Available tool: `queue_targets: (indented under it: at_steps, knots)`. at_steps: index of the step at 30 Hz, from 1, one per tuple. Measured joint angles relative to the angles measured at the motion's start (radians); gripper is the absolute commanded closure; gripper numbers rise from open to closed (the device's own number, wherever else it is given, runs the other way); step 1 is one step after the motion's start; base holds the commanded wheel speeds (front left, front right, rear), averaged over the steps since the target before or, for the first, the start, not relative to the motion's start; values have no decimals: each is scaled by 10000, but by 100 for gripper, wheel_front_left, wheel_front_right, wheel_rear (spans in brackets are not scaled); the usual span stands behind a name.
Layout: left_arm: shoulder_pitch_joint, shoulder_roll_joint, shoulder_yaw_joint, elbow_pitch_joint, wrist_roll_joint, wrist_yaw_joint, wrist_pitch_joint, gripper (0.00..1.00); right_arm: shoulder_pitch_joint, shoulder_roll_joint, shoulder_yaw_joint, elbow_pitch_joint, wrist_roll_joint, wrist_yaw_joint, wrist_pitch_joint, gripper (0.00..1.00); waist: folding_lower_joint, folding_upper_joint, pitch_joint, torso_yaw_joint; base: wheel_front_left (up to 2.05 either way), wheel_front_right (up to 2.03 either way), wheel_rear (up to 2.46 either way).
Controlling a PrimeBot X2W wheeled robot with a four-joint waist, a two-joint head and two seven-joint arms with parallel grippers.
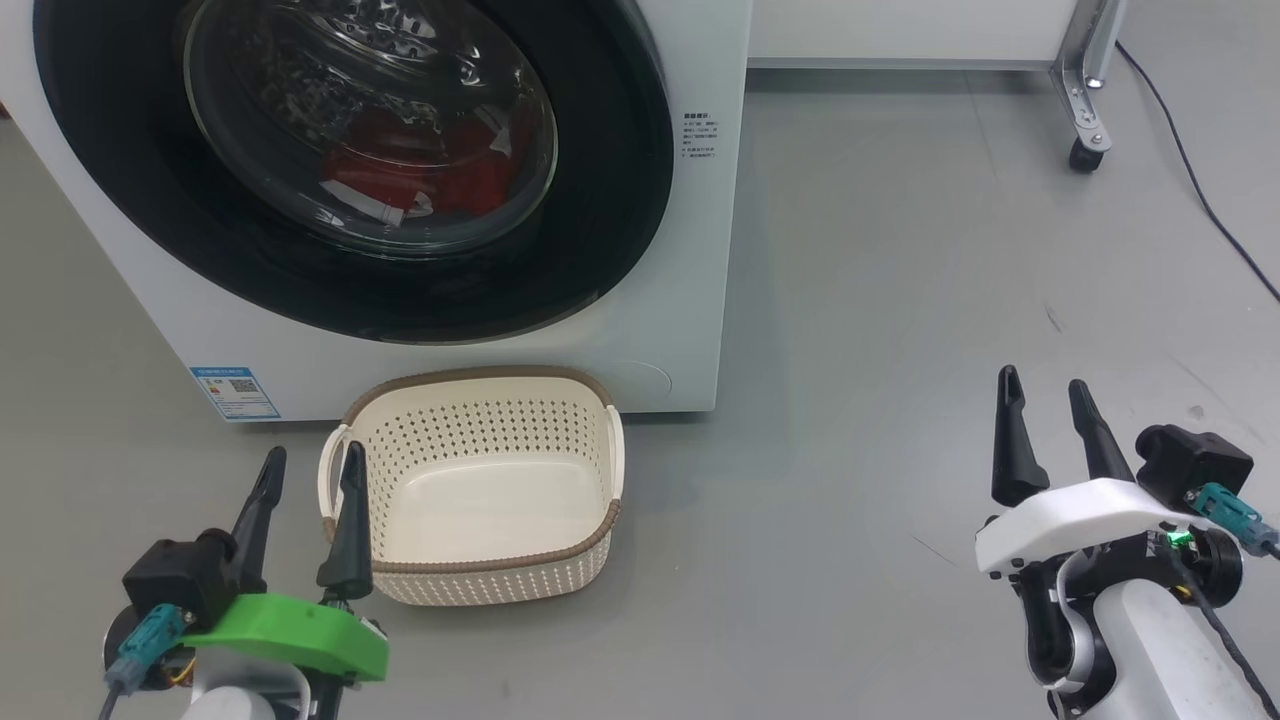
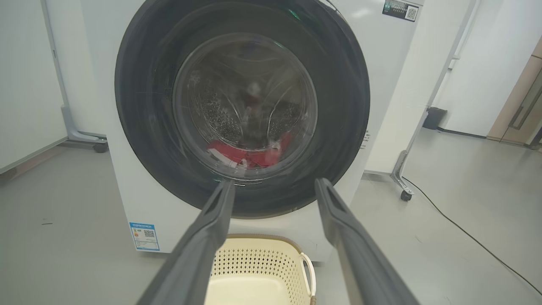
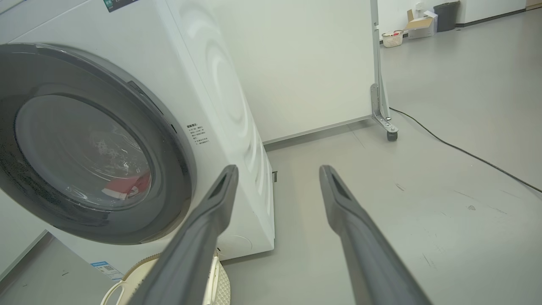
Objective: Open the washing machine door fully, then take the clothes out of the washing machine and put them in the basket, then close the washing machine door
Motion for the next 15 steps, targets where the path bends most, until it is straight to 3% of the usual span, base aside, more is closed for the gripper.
queue_targets:
  at_steps: [15]
  knots:
    - [2,-54,-182,949,98,84,29,0,33,-169,550,537,-619,-82,372,0,0,0,107,-29,0,0,0]
